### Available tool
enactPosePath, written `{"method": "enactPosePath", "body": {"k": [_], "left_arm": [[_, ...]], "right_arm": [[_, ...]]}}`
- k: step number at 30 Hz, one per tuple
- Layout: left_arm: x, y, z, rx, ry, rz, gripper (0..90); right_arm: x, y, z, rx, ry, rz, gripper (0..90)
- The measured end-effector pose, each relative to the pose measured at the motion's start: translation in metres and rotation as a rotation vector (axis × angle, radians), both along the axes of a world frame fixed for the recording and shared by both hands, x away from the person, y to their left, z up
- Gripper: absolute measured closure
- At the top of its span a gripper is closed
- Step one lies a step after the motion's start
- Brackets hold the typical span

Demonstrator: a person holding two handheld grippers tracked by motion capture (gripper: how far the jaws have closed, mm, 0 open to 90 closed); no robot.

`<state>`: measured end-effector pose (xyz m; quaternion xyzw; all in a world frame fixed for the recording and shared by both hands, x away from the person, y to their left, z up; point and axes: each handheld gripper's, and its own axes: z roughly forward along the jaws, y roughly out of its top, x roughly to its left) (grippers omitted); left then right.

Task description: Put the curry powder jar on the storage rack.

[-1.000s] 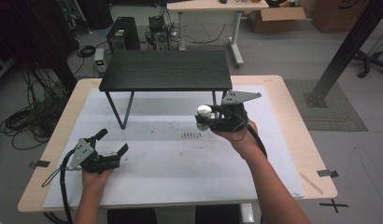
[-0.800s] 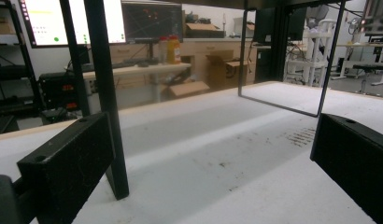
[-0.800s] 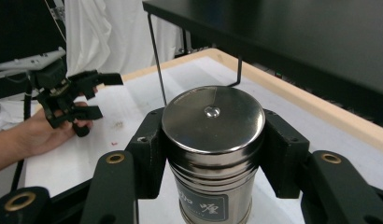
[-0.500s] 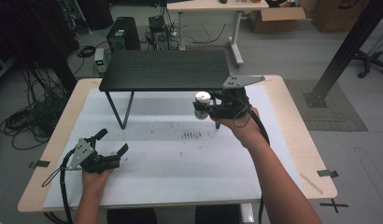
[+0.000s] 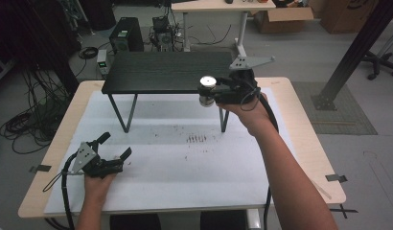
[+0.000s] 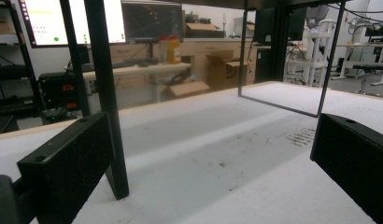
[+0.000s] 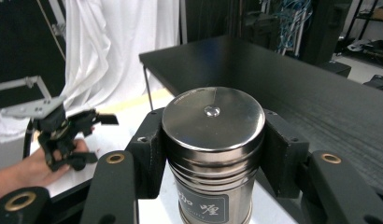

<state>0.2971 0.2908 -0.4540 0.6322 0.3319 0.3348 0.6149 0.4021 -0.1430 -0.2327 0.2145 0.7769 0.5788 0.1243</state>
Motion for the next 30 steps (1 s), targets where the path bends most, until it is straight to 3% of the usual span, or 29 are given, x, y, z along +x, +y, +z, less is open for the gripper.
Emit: {"method": "enactPosePath", "body": {"k": [6, 15, 30], "left_arm": [[0.0, 0.0, 0.0, 0.0, 0.0, 0.0, 0.2], [0.0, 0.0, 0.0, -0.002, 0.0, 0.0, 0.2], [0.0, 0.0, 0.0, 0.0, -0.002, 0.001, 0.2]], "right_arm": [[0.009, 0.001, 0.008, 0.021, 0.005, -0.013, 48.2], [0.028, 0.008, 0.019, 0.011, 0.014, -0.038, 48.2], [0.051, 0.019, 0.015, 0.009, 0.048, -0.074, 48.2]]}}
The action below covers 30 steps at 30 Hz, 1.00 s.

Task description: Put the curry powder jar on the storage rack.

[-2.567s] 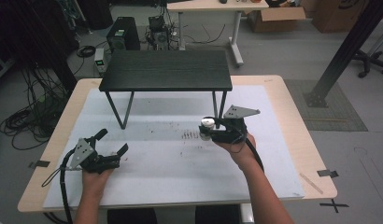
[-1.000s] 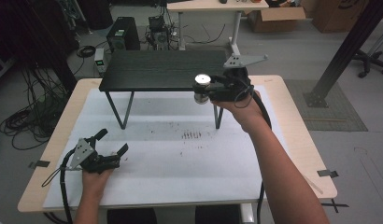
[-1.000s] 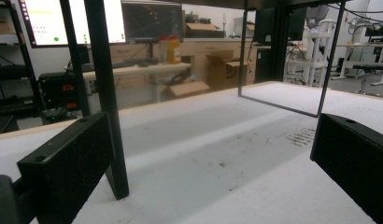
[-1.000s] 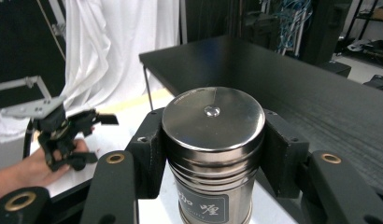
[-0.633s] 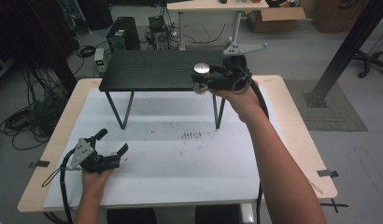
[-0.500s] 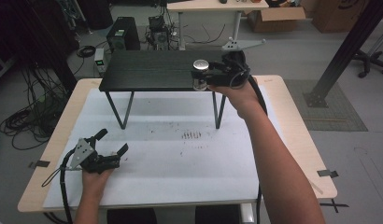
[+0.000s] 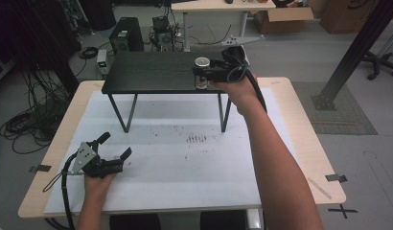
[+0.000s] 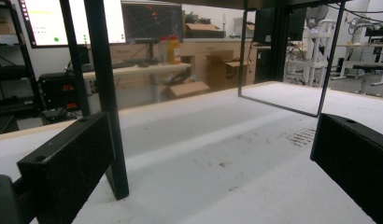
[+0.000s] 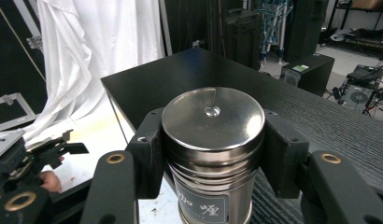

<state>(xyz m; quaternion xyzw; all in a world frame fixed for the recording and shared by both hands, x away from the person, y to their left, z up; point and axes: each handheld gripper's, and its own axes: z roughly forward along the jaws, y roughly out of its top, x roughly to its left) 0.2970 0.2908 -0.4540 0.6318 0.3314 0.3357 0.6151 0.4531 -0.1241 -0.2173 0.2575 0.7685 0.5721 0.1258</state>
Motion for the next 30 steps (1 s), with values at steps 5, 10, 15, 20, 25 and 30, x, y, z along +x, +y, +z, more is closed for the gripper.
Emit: {"method": "enactPosePath", "body": {"k": [5, 10, 15, 20, 25, 30], "left_arm": [[0.0, 0.0, 0.0, 0.001, 0.001, 0.0, 0.2], [0.0, 0.0, 0.0, -0.001, 0.0, 0.001, 0.2], [0.0, 0.0, 0.0, -0.001, 0.0, 0.0, 0.2], [0.0, 0.0, 0.0, -0.002, -0.001, 0.0, 0.2], [0.0, 0.0, 0.0, -0.002, -0.001, 0.0, 0.2], [0.0, 0.0, 0.0, -0.001, -0.001, 0.0, 0.2]], "right_arm": [[0.008, 0.001, -0.001, -0.007, 0.006, -0.021, 48.2], [0.014, 0.003, -0.003, -0.019, 0.009, -0.035, 48.2], [0.019, 0.003, -0.006, -0.018, 0.009, -0.056, 48.2], [0.021, 0.004, -0.007, -0.022, 0.001, -0.067, 48.2], [0.021, 0.006, -0.008, -0.032, -0.012, -0.074, 48.2], [0.022, 0.008, -0.009, -0.045, -0.012, -0.074, 48.2]]}}
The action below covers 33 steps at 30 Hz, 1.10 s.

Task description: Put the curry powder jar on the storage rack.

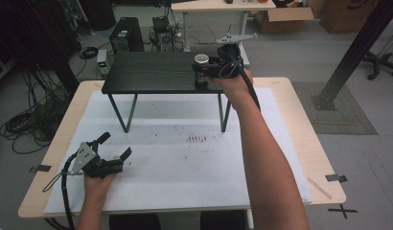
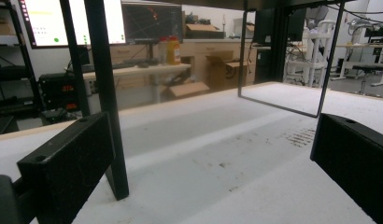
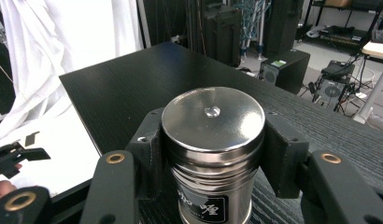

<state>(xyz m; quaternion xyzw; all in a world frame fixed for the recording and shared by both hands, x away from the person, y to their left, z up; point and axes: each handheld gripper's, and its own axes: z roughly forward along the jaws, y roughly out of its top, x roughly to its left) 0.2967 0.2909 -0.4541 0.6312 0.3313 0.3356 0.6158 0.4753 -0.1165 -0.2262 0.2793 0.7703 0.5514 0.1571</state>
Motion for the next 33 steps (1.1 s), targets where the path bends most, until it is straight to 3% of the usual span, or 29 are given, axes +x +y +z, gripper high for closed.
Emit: {"method": "enactPosePath", "body": {"k": [11, 15, 33], "left_arm": [[0.0001, -0.0001, 0.0, -0.001, 0.0, 0.0, 0.2], [0.0001, 0.0, 0.0, 0.0, 0.0, 0.0, 0.2], [0.0001, -0.0002, 0.0, 0.0, -0.001, 0.001, 0.2]], "right_arm": [[0.0011, -0.0011, -0.0033, 0.013, 0.006, -0.003, 47.9], [0.002, 0.0, -0.0052, 0.019, 0.031, -0.013, 37.4], [-0.0075, -0.0056, -0.0005, 0.014, 0.008, -0.043, 27.4]]}}
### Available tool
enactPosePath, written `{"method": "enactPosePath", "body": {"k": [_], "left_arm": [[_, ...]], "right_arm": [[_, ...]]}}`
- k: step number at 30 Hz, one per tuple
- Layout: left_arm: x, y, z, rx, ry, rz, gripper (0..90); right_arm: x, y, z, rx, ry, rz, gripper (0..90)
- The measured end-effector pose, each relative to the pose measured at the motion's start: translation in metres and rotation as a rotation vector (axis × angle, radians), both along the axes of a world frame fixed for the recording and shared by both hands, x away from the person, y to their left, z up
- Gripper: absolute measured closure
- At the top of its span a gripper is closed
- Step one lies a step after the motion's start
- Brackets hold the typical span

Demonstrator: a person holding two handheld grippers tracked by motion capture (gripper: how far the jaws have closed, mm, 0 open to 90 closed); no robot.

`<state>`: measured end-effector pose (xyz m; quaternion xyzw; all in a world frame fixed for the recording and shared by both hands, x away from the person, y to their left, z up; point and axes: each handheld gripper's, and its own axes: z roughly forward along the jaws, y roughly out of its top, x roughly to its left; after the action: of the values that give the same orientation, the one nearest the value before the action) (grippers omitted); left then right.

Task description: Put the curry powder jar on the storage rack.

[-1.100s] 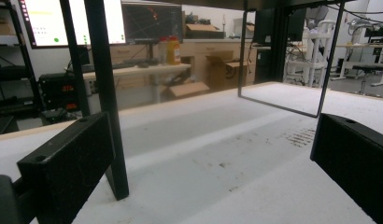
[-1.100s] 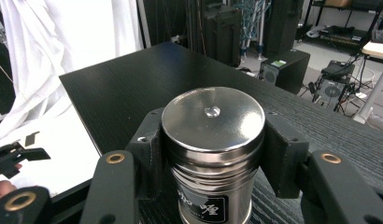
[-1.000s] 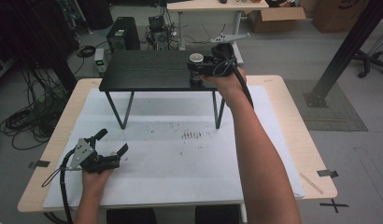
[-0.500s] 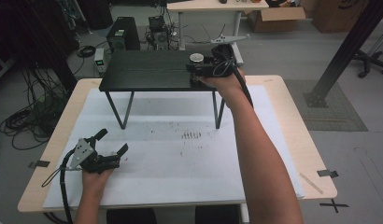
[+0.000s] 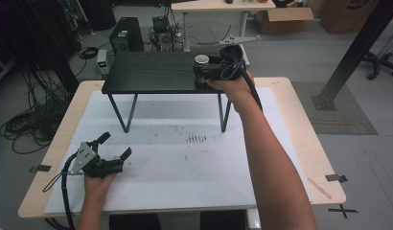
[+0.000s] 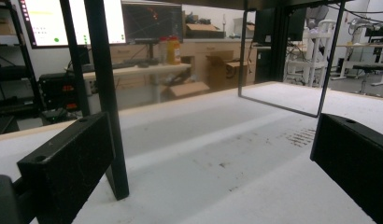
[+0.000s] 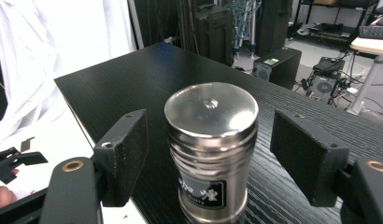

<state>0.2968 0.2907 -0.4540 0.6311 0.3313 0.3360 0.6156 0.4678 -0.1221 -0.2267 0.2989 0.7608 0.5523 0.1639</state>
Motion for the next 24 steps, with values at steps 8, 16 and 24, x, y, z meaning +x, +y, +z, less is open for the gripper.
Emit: {"method": "enactPosePath", "body": {"k": [8, 16, 24], "left_arm": [[0.0, 0.0, 0.0, 0.002, 0.001, 0.0, 0.2], [0.0, 0.0, 0.0, 0.002, 0.003, 0.0, 0.2], [0.0, 0.0, 0.0, -0.002, 0.002, 0.0, 0.2]], "right_arm": [[-0.007, -0.009, 0.001, 0.004, -0.013, 0.001, 26.1], [-0.015, -0.022, 0.003, -0.008, -0.027, -0.025, 23.3], [-0.024, -0.032, 0.0, 0.033, -0.037, -0.026, 20.2]]}}
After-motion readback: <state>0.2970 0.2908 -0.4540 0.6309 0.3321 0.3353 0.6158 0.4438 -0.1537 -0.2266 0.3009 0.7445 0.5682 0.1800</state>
